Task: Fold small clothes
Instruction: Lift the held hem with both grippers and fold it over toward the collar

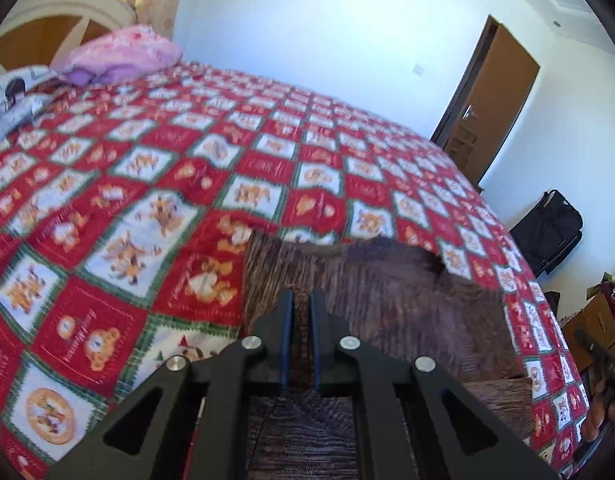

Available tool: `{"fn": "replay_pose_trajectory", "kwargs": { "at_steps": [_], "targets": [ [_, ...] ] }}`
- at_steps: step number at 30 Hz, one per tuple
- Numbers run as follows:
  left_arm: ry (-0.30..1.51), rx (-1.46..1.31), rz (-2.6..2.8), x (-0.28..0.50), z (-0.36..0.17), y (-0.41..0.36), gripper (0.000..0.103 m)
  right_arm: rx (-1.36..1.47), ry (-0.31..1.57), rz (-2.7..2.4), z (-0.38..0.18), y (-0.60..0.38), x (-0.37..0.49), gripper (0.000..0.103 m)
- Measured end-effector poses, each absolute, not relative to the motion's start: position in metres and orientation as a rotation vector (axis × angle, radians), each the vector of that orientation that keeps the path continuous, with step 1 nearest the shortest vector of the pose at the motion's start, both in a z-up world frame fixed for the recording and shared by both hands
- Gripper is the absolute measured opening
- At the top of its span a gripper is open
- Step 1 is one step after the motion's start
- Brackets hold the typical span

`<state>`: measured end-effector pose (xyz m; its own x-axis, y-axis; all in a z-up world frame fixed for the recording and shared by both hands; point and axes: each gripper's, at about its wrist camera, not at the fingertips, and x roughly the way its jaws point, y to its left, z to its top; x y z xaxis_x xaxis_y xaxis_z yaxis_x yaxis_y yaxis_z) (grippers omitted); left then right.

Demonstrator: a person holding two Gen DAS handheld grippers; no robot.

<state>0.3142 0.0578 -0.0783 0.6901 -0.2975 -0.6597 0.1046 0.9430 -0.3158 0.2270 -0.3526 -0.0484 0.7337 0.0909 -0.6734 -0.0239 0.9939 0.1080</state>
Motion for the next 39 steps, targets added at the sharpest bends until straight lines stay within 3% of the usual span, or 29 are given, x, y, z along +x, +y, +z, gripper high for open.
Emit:
{"fn": "replay_pose_trajectory", "kwargs": {
  "at_steps": [2,4,5,8,12,17,19,30,39],
  "targets": [
    [0.797,-0.256,-0.229,0.315,-0.088,0.059,0.009,0.022,0.783,0.074,-0.068,-0.349,0.220,0.014],
    [0.816,-0.258,-0.228,0.317,-0.096,0.060,0.009,0.035,0.839,0.094,-0.083,-0.354,0.215,0.083],
    [0.822,-0.262,-0.229,0.317,-0.098,0.062,0.009,0.091,0.863,0.129,-0.090,-0.359,0.208,0.084],
    [0.828,-0.261,-0.231,0.316,-0.102,0.064,0.009,0.178,0.876,0.170,-0.096,-0.365,0.195,0.083],
    [0.826,-0.256,-0.237,0.316,-0.104,0.063,0.009,0.297,0.935,0.191,-0.107,-0.366,0.186,0.052],
    [0.830,-0.255,-0.230,0.315,-0.107,0.062,0.009,0.299,1.005,0.164,-0.128,-0.352,0.189,0.046],
    [0.834,-0.251,-0.228,0.314,-0.109,0.062,0.009,0.290,1.029,0.133,-0.136,-0.349,0.193,0.007],
    [0.778,-0.327,-0.266,0.317,-0.073,0.079,0.009,0.283,0.696,0.096,-0.037,-0.363,0.193,0.005],
    [0.811,-0.299,-0.211,0.373,-0.084,0.059,0.009,0.353,0.751,-0.009,-0.047,-0.390,0.278,0.005]
  ]
}}
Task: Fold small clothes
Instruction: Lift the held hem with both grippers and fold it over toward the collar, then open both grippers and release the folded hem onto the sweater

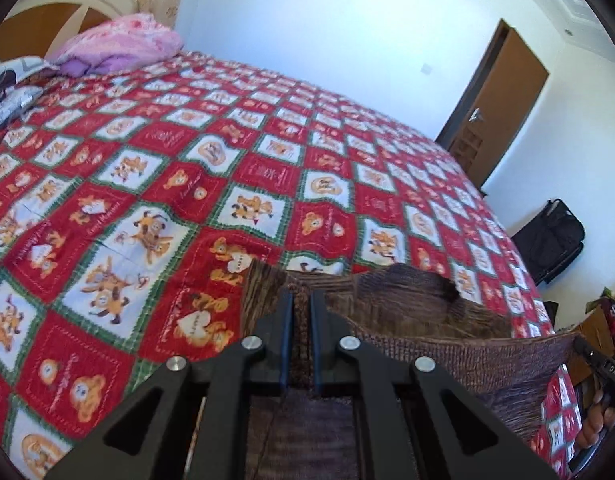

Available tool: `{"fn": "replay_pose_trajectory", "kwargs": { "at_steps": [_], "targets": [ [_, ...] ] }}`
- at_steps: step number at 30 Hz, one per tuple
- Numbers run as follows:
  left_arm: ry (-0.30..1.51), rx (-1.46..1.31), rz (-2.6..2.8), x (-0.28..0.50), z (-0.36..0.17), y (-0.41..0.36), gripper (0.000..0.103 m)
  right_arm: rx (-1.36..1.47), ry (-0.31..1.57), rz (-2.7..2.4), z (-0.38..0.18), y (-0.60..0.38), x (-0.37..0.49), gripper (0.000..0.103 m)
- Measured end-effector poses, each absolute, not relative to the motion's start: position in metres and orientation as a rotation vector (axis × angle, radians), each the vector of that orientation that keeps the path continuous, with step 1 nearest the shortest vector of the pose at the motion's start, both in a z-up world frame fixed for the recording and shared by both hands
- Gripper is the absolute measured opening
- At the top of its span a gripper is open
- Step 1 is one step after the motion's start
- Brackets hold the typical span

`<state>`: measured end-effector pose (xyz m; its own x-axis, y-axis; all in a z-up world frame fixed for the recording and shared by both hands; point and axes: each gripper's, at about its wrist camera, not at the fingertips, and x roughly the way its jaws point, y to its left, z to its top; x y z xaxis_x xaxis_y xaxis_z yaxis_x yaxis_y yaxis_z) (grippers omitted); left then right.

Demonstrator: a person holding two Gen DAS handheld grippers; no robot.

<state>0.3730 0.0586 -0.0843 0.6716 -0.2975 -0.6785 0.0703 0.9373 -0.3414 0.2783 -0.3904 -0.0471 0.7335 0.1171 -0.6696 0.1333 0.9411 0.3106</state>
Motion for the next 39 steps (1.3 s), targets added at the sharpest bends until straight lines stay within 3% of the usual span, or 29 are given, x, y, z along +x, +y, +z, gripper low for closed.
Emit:
{"fn": "replay_pose_trajectory", "kwargs": {
  "at_steps": [7,9,11,12,13,17,18,19,21,25,29,39],
  "targets": [
    [0.914,-0.302,-0.149,0.399,-0.125,0.055,0.011,0.474,0.894,-0.034,-0.109,-0.415,0.334,0.006],
    [0.913,-0.302,-0.120,0.403,-0.129,0.057,0.013,0.502,0.885,-0.050,-0.118,-0.425,0.346,0.011],
    [0.900,-0.339,-0.087,0.406,-0.131,0.066,0.014,0.506,0.834,-0.095,-0.116,-0.435,0.352,0.040],
    [0.902,-0.364,-0.075,0.408,-0.132,0.072,0.017,0.512,0.817,-0.108,-0.114,-0.438,0.355,0.072],
    [0.907,-0.385,-0.069,0.409,-0.133,0.076,0.019,0.519,0.808,-0.109,-0.112,-0.441,0.356,0.082],
    [0.915,-0.354,-0.115,0.391,-0.128,0.079,0.019,0.485,0.798,-0.002,-0.101,-0.423,0.341,0.082],
    [0.903,-0.316,-0.131,0.383,-0.124,0.074,0.025,0.464,0.823,0.079,-0.100,-0.409,0.335,0.082],
    [0.899,-0.266,-0.141,0.375,-0.121,0.068,0.041,0.442,0.852,0.144,-0.102,-0.395,0.331,0.082],
    [0.897,-0.153,-0.161,0.359,-0.117,0.051,0.064,0.345,0.936,0.230,-0.112,-0.359,0.323,0.082],
    [0.883,0.099,-0.175,0.344,-0.119,0.011,0.071,0.186,1.071,0.250,-0.138,-0.309,0.323,0.082],
    [0.923,0.296,-0.088,0.361,-0.136,-0.013,0.075,0.090,1.093,0.180,-0.146,-0.292,0.345,0.082],
    [0.875,0.085,0.128,0.408,-0.109,0.041,0.077,0.193,0.879,0.042,-0.098,-0.323,0.401,0.082]
  ]
}}
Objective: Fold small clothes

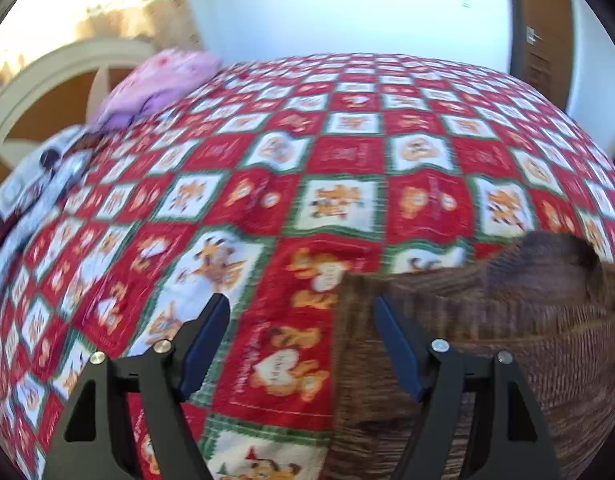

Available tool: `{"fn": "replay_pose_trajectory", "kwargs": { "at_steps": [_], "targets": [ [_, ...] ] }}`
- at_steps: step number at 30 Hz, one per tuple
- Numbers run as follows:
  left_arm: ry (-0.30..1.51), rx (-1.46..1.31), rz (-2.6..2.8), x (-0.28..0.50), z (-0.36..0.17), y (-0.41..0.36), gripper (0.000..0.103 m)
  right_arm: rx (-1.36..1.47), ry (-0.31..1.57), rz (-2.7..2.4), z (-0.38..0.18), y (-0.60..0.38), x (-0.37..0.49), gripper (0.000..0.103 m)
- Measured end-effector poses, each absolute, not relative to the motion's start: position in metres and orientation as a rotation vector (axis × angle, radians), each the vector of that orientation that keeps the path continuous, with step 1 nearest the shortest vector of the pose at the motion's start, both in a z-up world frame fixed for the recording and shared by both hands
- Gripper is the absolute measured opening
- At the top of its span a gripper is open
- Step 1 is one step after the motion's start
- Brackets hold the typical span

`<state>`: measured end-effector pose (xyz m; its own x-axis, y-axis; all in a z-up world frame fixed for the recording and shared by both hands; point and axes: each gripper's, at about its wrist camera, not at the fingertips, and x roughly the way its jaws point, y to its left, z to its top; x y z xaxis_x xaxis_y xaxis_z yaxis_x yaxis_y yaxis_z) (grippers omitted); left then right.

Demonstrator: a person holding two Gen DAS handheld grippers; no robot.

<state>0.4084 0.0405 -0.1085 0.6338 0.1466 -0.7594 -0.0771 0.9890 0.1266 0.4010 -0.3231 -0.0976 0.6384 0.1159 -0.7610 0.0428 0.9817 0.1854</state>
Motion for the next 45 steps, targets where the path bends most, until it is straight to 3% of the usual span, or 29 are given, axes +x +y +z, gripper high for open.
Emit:
{"fn": "replay_pose_trajectory", "kwargs": {
  "at_steps": [3,11,13,15,32,45],
  "targets": [
    [0.883,0.085,0.058,0.389,-0.107,0.039,0.077,0.239,0.882,0.081,-0.099,-0.325,0.385,0.082],
    [0.986,0.338,-0.103,0.356,-0.138,-0.008,0.080,0.200,1.154,0.317,-0.140,-0.280,0.344,0.082],
    [0.952,0.377,-0.067,0.361,-0.139,-0.015,0.090,0.213,1.146,0.301,-0.145,-0.283,0.349,0.082],
    [0.940,0.384,-0.043,0.372,-0.139,-0.018,0.093,0.226,1.120,0.275,-0.145,-0.286,0.360,0.082],
    [0.885,0.168,0.134,0.409,-0.117,0.027,0.093,0.220,0.849,0.100,-0.098,-0.329,0.401,0.082],
    [0.937,0.062,0.110,0.335,-0.120,0.069,0.093,0.244,0.872,0.093,-0.104,-0.349,0.298,0.082]
  ]
}}
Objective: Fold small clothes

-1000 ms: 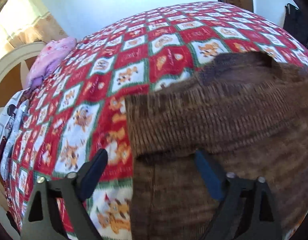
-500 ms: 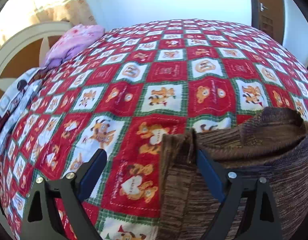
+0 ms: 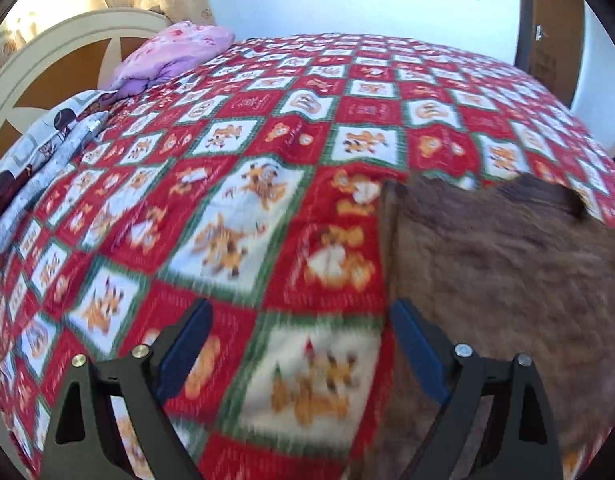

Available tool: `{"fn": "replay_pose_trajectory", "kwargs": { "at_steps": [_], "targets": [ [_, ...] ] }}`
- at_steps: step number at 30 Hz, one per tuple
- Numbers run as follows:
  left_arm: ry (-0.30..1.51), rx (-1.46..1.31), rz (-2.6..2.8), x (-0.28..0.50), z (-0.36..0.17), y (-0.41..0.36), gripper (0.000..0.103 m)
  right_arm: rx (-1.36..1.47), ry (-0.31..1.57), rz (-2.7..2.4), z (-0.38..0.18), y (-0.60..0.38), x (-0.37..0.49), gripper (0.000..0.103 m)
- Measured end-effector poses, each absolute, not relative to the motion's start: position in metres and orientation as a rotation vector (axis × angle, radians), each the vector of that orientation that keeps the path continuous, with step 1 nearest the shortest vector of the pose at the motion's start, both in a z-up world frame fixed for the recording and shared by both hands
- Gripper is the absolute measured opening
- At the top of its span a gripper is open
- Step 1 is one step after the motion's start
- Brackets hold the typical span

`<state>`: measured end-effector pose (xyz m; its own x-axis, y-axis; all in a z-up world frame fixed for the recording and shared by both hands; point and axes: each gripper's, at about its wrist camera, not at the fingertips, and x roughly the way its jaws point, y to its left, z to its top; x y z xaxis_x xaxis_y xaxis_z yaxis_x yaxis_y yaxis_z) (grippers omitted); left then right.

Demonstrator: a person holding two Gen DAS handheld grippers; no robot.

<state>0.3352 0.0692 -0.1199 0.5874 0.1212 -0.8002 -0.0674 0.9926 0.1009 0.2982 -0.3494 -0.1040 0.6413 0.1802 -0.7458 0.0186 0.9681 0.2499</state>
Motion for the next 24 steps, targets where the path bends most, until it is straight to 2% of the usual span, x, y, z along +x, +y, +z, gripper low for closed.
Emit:
{"fn": "replay_pose_trajectory", "kwargs": {
  "at_steps": [9,11,12,13,17,19,21,24],
  "targets": [
    [0.996,0.032,0.011,0.289,-0.144,0.058,0.086,0.189,0.939,-0.090,-0.129,-0.370,0.236,0.081],
    [1.015,0.020,0.002,0.286,-0.150,0.059,0.084,0.199,0.970,-0.083,-0.136,-0.373,0.230,0.067],
    [1.008,0.018,-0.002,0.284,-0.150,0.060,0.083,0.196,0.985,-0.087,-0.139,-0.373,0.229,0.050],
    [1.004,0.026,-0.001,0.282,-0.149,0.060,0.082,0.189,1.001,-0.097,-0.143,-0.373,0.227,0.038],
    [1.008,0.051,-0.013,0.277,-0.150,0.059,0.081,0.179,1.027,-0.102,-0.152,-0.372,0.220,0.035],
    [1.003,0.053,-0.014,0.273,-0.151,0.061,0.081,0.174,1.033,-0.097,-0.152,-0.370,0.216,0.027],
    [0.998,0.057,-0.020,0.270,-0.151,0.062,0.081,0.161,1.042,-0.086,-0.152,-0.368,0.214,0.023],
    [0.995,0.074,-0.010,0.268,-0.151,0.066,0.082,0.144,1.052,-0.083,-0.152,-0.367,0.213,0.023]
  ]
}}
